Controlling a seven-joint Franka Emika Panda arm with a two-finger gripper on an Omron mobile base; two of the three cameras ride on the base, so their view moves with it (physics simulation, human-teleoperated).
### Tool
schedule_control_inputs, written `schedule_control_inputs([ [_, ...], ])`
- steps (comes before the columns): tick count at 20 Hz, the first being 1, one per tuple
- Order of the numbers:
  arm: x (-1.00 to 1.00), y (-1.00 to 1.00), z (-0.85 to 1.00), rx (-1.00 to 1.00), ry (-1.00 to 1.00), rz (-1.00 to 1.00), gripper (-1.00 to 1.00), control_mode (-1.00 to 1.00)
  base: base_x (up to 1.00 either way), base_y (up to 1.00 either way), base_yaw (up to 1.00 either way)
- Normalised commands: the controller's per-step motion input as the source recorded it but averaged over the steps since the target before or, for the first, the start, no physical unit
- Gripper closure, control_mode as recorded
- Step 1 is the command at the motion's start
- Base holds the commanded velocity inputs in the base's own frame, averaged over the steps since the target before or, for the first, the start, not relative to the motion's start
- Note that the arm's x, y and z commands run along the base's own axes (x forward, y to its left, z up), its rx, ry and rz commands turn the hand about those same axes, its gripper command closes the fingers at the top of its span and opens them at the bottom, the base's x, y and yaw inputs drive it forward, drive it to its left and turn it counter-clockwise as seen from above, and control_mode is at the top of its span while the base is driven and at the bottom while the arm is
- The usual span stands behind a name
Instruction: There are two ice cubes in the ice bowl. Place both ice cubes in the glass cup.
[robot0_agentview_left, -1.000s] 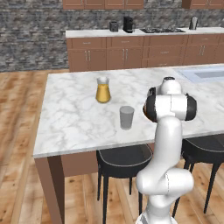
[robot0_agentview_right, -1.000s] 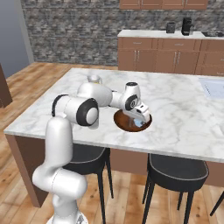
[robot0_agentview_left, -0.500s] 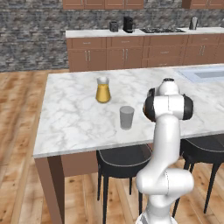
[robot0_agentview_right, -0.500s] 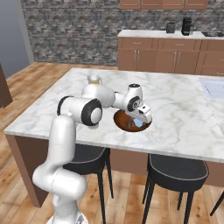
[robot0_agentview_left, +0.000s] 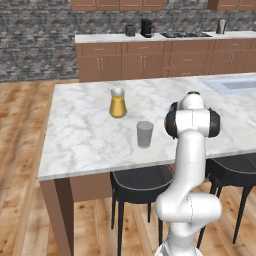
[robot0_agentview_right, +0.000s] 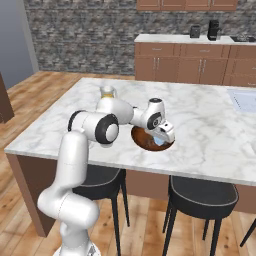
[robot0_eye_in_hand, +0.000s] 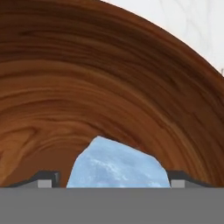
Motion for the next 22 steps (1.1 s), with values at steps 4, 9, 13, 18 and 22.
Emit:
schedule_control_inputs([
  [4, -0.13, 0.11, 0.00, 0.02, 0.00, 0.00, 1.00, -1.00, 0.00, 0.00, 0.00],
  [9, -0.17, 0.34, 0.51, 0.03, 0.00, 0.00, 1.00, -1.00, 0.00, 0.00, 0.00],
  [13, -0.04, 0.46, 1.00, 0.04, 0.00, 0.01, 1.00, -1.00, 0.00, 0.00, 0.00],
  [18, -0.24, 0.61, 1.00, 0.03, 0.00, 0.05, 1.00, -1.00, 0.00, 0.00, 0.00],
  [22, -0.33, 0.83, 0.99, 0.02, 0.00, 0.09, 1.00, -1.00, 0.00, 0.00, 0.00],
])
